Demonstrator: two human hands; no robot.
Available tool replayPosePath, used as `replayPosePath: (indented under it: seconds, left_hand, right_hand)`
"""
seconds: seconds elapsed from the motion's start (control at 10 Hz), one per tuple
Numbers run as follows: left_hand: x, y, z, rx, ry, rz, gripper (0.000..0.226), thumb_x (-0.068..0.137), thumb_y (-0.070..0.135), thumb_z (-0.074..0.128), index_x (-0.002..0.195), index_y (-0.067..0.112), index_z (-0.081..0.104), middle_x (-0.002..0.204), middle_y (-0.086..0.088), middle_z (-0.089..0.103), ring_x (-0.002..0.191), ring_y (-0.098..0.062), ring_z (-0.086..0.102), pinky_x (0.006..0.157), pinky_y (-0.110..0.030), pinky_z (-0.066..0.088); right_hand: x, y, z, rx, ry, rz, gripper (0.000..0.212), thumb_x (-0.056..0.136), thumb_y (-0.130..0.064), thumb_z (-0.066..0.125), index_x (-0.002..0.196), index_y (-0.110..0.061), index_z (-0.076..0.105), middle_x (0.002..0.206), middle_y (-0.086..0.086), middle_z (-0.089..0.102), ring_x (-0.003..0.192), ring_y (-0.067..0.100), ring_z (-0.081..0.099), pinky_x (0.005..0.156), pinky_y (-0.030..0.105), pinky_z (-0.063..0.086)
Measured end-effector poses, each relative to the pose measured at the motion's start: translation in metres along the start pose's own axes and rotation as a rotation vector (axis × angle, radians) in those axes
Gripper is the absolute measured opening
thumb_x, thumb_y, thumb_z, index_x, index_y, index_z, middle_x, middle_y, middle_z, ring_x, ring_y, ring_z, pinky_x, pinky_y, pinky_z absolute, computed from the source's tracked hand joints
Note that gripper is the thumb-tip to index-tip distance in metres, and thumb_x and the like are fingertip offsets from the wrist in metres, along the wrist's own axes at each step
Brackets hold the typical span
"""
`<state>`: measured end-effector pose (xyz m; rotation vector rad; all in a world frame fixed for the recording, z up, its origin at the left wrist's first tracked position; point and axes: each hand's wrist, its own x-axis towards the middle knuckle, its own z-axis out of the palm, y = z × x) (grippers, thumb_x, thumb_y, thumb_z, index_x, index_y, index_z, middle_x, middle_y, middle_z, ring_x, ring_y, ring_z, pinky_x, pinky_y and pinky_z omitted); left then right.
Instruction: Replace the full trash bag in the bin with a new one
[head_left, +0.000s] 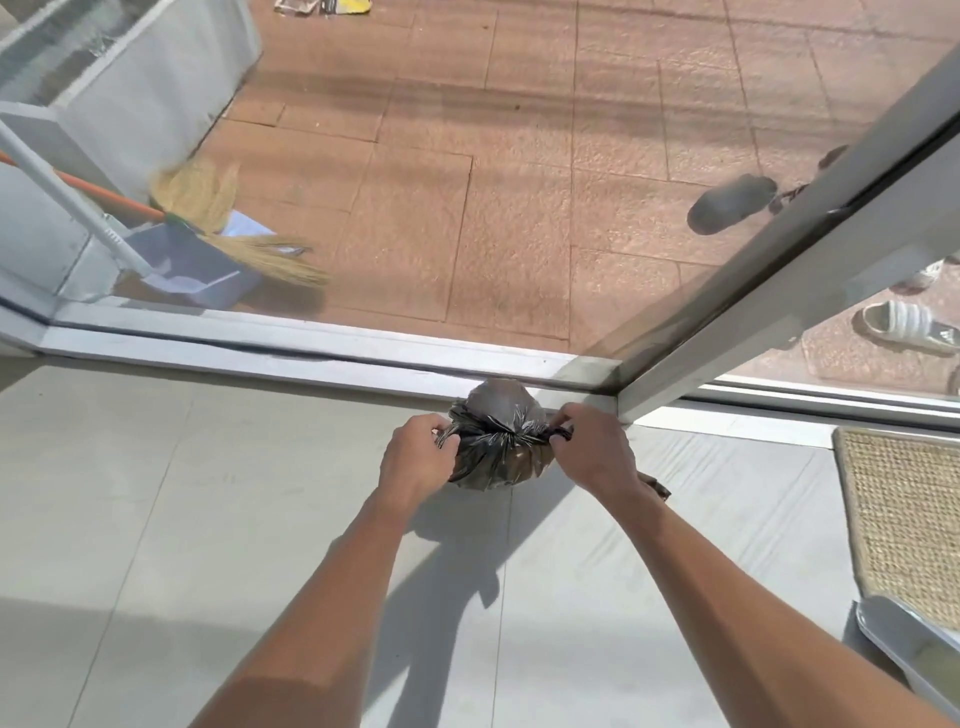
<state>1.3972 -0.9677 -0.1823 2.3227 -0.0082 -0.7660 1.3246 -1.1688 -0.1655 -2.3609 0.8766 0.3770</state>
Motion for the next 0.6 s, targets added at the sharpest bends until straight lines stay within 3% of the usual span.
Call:
replayPosePath:
  seconds: [0.1, 0.2, 0.3, 0.6]
  left_hand:
    - [0.013, -0.012, 0.018, 0.066, 0.005, -0.004, 0.017, 0.092, 0.024, 0.060, 0.104, 0.019, 0.070, 0.088, -0.002, 0.071, 0.083, -0.027, 0.067, 0.079, -0.034, 0.054]
    - [0.023, -0.020, 0.030, 0.093, 0.011, -0.018, 0.026, 0.092, 0.025, 0.062, 0.116, 0.018, 0.067, 0.108, -0.003, 0.070, 0.102, -0.025, 0.064, 0.088, -0.032, 0.049]
    - [0.027, -0.025, 0.034, 0.133, -0.011, -0.022, 0.032, 0.091, 0.027, 0.063, 0.122, 0.019, 0.063, 0.118, -0.003, 0.068, 0.107, -0.024, 0.062, 0.093, -0.034, 0.049]
    - [0.010, -0.047, 0.030, 0.343, -0.126, -0.029, 0.049, 0.092, 0.041, 0.056, 0.136, 0.021, 0.049, 0.125, -0.008, 0.059, 0.118, -0.027, 0.055, 0.095, -0.044, 0.049]
  right_hand:
    - [0.013, 0.014, 0.018, -0.004, -0.005, 0.018, 0.018, 0.087, -0.017, 0.062, 0.101, -0.027, 0.068, 0.108, 0.000, 0.070, 0.101, 0.027, 0.064, 0.079, 0.032, 0.050]
    - [0.022, 0.028, 0.030, -0.009, -0.010, 0.023, 0.021, 0.088, -0.016, 0.060, 0.105, -0.024, 0.068, 0.109, 0.001, 0.069, 0.102, 0.026, 0.064, 0.075, 0.030, 0.045]
    - [0.025, 0.036, 0.035, -0.003, -0.007, 0.045, 0.026, 0.086, -0.010, 0.053, 0.104, -0.023, 0.066, 0.102, 0.000, 0.070, 0.096, 0.025, 0.065, 0.072, 0.029, 0.044]
    - [-0.001, 0.030, 0.029, 0.001, -0.051, 0.073, 0.030, 0.089, -0.017, 0.053, 0.117, -0.023, 0.061, 0.110, -0.002, 0.069, 0.103, 0.021, 0.063, 0.075, 0.026, 0.041]
